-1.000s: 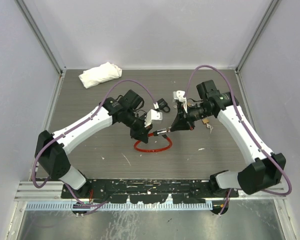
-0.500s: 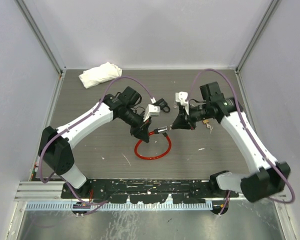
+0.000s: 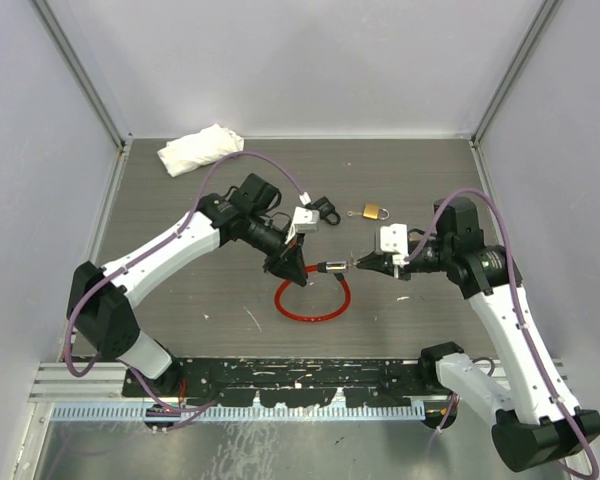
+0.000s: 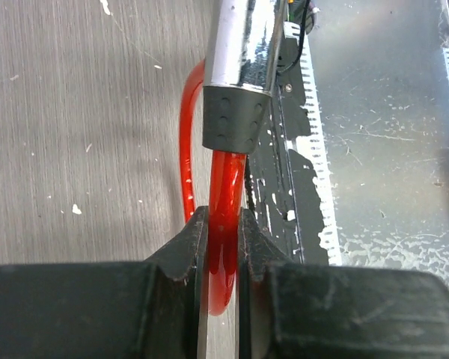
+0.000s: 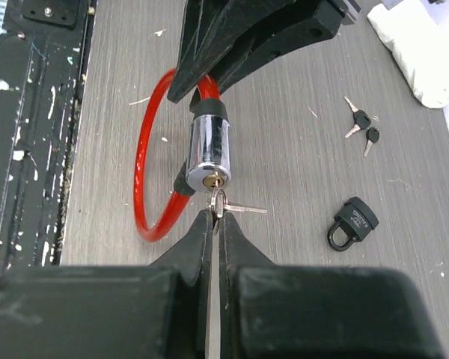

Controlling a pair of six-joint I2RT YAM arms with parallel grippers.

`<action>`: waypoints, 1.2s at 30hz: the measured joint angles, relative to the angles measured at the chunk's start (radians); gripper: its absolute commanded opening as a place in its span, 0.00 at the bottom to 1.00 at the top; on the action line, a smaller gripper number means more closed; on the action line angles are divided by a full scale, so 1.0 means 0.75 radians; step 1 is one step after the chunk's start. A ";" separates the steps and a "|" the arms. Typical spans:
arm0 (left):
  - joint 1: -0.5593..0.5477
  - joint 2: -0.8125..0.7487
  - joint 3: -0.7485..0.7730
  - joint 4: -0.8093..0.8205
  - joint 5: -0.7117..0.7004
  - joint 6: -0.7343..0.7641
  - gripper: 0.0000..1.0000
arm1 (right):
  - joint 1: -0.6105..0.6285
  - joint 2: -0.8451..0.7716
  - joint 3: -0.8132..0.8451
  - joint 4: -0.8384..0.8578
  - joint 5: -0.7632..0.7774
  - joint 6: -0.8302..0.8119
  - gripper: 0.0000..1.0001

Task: Lock with the key
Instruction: Remove the key from the lock, then place the lock at the center of the board.

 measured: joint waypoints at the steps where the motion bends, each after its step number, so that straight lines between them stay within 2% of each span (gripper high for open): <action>1: 0.003 -0.003 -0.001 -0.006 0.006 -0.002 0.00 | -0.002 0.002 -0.002 0.001 -0.010 -0.036 0.01; 5: 0.024 0.001 -0.012 -0.027 0.006 -0.007 0.00 | -0.005 0.079 -0.009 0.025 -0.021 -0.014 0.01; 9: 0.039 -0.005 -0.022 -0.043 -0.049 -0.029 0.00 | -0.017 0.365 0.221 -0.149 -0.075 0.124 0.01; 11: 0.045 -0.029 -0.043 -0.027 -0.151 -0.053 0.00 | -0.037 0.533 0.316 -0.230 -0.115 0.190 0.01; 14: 0.064 -0.083 -0.108 -0.051 -0.315 -0.076 0.00 | -0.086 0.648 0.329 -0.328 -0.129 0.260 0.01; 17: 0.077 -0.127 -0.142 -0.054 -0.412 -0.093 0.00 | -0.103 0.616 0.308 -0.344 -0.075 0.295 0.01; 23: 0.103 -0.173 -0.184 -0.030 -0.423 -0.154 0.00 | -0.097 0.218 0.095 -0.077 0.161 0.423 0.01; 26: 0.196 -0.237 -0.287 0.099 -0.355 -0.333 0.00 | -0.097 0.245 0.020 0.053 0.173 0.540 0.03; 30: 0.391 -0.376 -0.551 0.403 -0.315 -0.700 0.00 | -0.102 0.466 -0.167 0.204 0.243 0.696 0.08; 36: 0.603 -0.481 -0.761 0.640 -0.410 -1.075 0.01 | -0.072 0.705 -0.196 0.287 0.308 0.822 0.09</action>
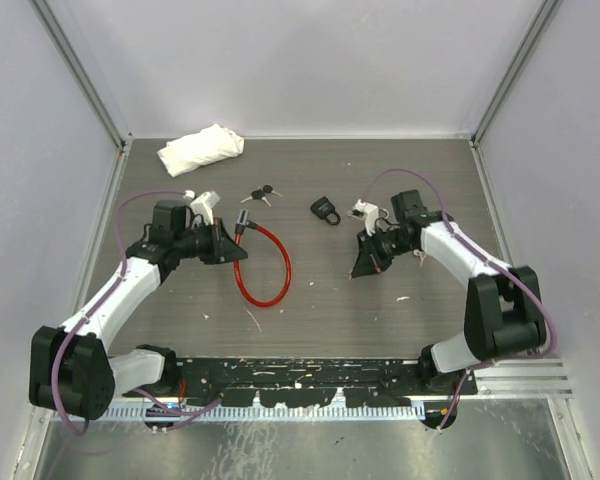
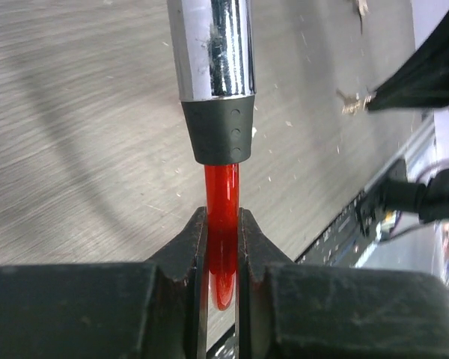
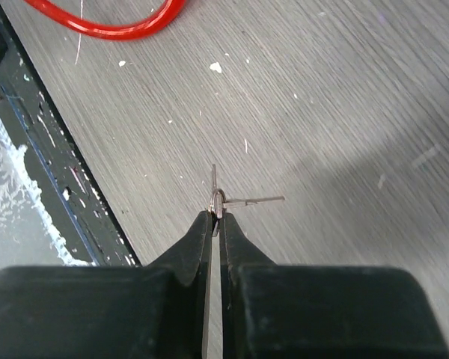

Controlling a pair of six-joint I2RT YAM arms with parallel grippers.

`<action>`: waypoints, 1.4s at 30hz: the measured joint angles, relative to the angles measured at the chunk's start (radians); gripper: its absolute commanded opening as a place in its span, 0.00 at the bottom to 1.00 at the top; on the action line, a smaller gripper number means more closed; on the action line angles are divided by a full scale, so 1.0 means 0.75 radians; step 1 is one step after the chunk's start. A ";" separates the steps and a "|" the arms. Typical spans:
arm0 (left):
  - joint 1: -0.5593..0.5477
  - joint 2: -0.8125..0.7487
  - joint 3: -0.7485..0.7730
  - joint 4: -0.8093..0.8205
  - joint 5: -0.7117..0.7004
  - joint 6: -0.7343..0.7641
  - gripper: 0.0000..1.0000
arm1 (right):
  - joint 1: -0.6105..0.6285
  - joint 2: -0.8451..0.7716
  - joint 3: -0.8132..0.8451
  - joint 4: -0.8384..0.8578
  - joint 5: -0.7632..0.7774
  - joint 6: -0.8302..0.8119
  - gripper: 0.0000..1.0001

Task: Lock with the key
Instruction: Place the lock at the center of the board, then place the key at the center of the board.

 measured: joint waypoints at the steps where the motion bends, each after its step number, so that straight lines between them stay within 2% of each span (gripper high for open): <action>1: 0.022 -0.019 -0.023 0.022 -0.029 -0.041 0.01 | 0.025 0.036 0.018 0.009 0.004 0.007 0.10; 5: 0.090 -0.124 -0.134 0.106 -0.143 -0.185 0.06 | 0.205 0.244 0.078 0.115 0.034 0.043 0.13; 9: 0.106 -0.221 -0.270 0.153 -0.282 -0.301 0.24 | 0.374 0.391 0.109 0.165 0.081 0.084 0.24; 10: 0.106 -0.233 -0.295 0.153 -0.321 -0.323 0.30 | 0.411 0.419 0.132 0.171 0.086 0.093 0.27; 12: 0.106 -0.245 -0.323 0.133 -0.409 -0.354 0.48 | 0.462 0.454 0.183 0.175 0.104 0.101 0.35; 14: 0.106 -0.257 -0.326 0.079 -0.524 -0.386 0.67 | 0.504 0.478 0.253 0.185 0.133 0.105 0.47; 16: 0.106 -0.290 -0.316 -0.002 -0.655 -0.412 0.82 | 0.533 0.482 0.320 0.193 0.166 0.101 0.54; 18: 0.106 -0.341 -0.291 -0.085 -0.774 -0.423 0.91 | 0.543 0.477 0.370 0.193 0.208 0.084 0.57; 21: 0.106 -0.454 -0.237 -0.181 -0.913 -0.417 0.95 | 0.544 0.404 0.394 0.187 0.313 0.040 0.63; 22: 0.106 -0.496 -0.215 -0.206 -0.939 -0.414 0.95 | 0.543 0.350 0.392 0.176 0.351 0.019 0.68; 25: 0.106 -0.625 -0.139 -0.246 -0.940 -0.379 0.99 | 0.537 0.117 0.388 0.165 0.459 -0.030 0.99; 28: 0.106 -0.726 -0.058 -0.246 -0.839 -0.344 0.98 | 0.502 -0.218 0.392 0.207 0.558 -0.040 1.00; 31: 0.106 -0.788 0.057 -0.251 -0.733 -0.325 0.98 | 0.423 -0.449 0.463 0.219 0.599 -0.002 1.00; 34: 0.106 -0.792 0.246 -0.258 -0.650 -0.310 0.98 | 0.345 -0.512 0.685 0.182 0.643 0.056 1.00; 37: 0.106 -0.779 0.438 -0.260 -0.570 -0.306 0.98 | 0.338 -0.512 0.871 0.140 0.630 0.075 1.00; 42: 0.106 -0.744 0.680 -0.262 -0.424 -0.312 0.98 | 0.305 -0.508 1.046 0.017 0.529 0.089 1.00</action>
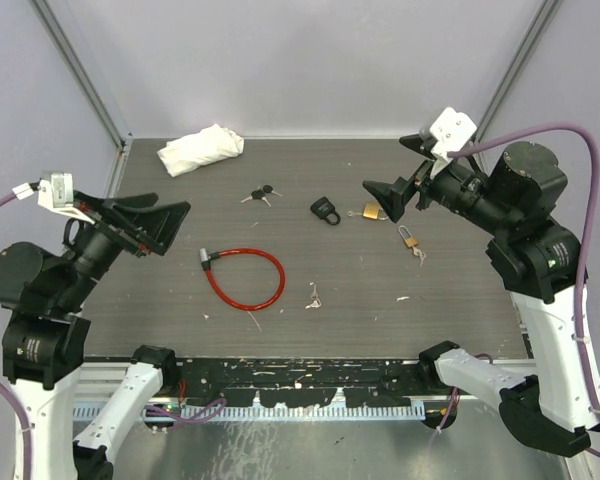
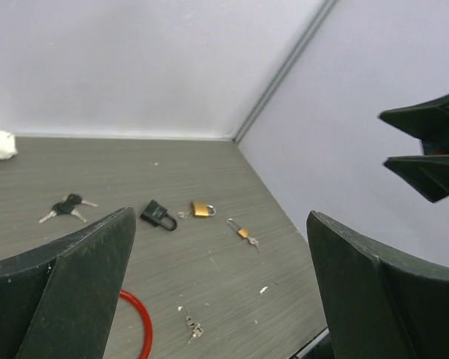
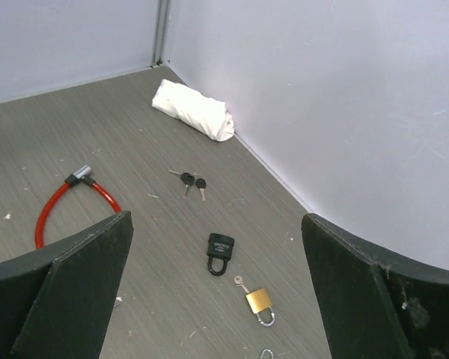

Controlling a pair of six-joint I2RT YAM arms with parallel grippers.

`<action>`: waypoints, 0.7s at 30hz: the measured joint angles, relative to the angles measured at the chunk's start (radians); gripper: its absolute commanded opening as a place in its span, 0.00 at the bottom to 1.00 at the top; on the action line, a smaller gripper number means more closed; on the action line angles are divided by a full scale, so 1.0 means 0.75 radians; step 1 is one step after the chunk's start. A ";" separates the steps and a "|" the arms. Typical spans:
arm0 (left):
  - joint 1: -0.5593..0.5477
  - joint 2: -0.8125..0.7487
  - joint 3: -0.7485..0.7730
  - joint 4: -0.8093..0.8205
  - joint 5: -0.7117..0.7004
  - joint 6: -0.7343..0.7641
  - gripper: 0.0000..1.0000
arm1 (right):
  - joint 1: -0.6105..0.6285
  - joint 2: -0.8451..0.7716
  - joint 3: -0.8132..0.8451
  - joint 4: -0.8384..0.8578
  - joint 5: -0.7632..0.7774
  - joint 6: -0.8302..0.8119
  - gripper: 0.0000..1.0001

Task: Lock with the key
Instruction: Place the key at the center of the board.

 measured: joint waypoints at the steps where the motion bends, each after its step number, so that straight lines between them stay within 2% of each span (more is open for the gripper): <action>1: 0.000 0.004 0.027 -0.003 0.021 -0.001 0.98 | -0.009 -0.001 0.013 -0.014 -0.020 0.008 1.00; 8: 0.000 0.001 0.153 -0.024 0.115 -0.004 0.98 | -0.037 -0.011 0.021 -0.073 -0.109 0.139 1.00; 14: 0.000 -0.009 0.164 -0.029 0.151 -0.004 0.98 | -0.040 -0.020 0.021 -0.066 -0.035 0.289 1.00; 21: -0.003 -0.009 0.157 -0.040 0.158 0.009 0.98 | -0.040 -0.038 0.021 -0.066 0.028 0.354 1.00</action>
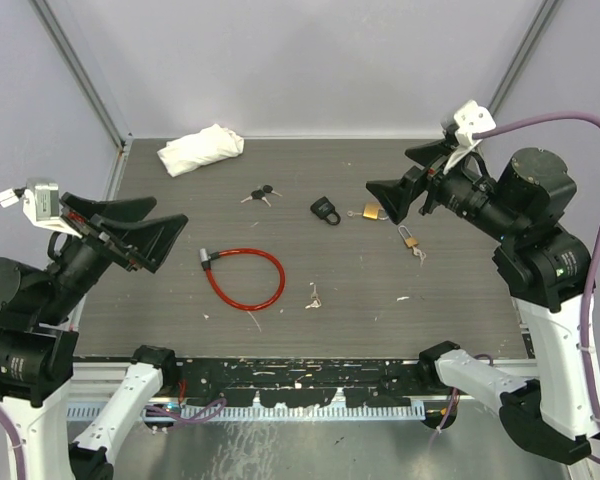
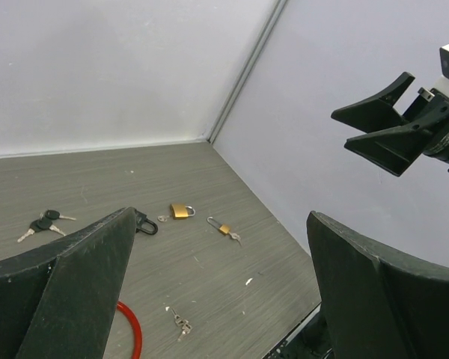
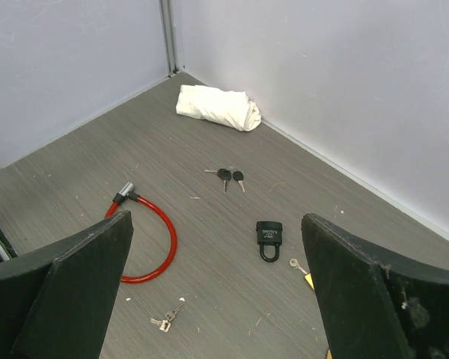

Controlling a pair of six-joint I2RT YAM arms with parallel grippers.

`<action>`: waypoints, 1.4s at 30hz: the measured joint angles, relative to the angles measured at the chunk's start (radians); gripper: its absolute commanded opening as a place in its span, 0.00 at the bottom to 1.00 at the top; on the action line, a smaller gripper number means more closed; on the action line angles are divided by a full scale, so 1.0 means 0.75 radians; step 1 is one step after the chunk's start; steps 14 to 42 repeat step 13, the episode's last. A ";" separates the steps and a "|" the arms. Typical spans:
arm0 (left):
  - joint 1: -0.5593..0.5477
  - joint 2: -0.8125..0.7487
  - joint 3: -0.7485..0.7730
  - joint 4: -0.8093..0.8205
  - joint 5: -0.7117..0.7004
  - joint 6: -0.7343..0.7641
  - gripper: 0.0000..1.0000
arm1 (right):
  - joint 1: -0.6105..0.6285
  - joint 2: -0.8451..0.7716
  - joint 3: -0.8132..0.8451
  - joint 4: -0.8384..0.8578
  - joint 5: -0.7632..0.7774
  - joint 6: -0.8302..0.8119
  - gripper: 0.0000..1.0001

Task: Lock with the key
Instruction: Place the key at the center of the board.

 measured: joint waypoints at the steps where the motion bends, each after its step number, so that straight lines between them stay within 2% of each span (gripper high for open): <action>1: 0.000 0.001 -0.005 -0.001 0.000 0.003 0.98 | 0.000 -0.003 0.000 0.001 0.006 0.003 1.00; 13: -0.001 0.001 -0.026 -0.011 0.001 0.027 0.98 | 0.000 -0.012 0.000 0.000 0.087 0.027 1.00; 42: -0.001 0.001 -0.026 -0.011 0.001 0.027 0.98 | 0.000 -0.012 0.000 0.000 0.087 0.027 1.00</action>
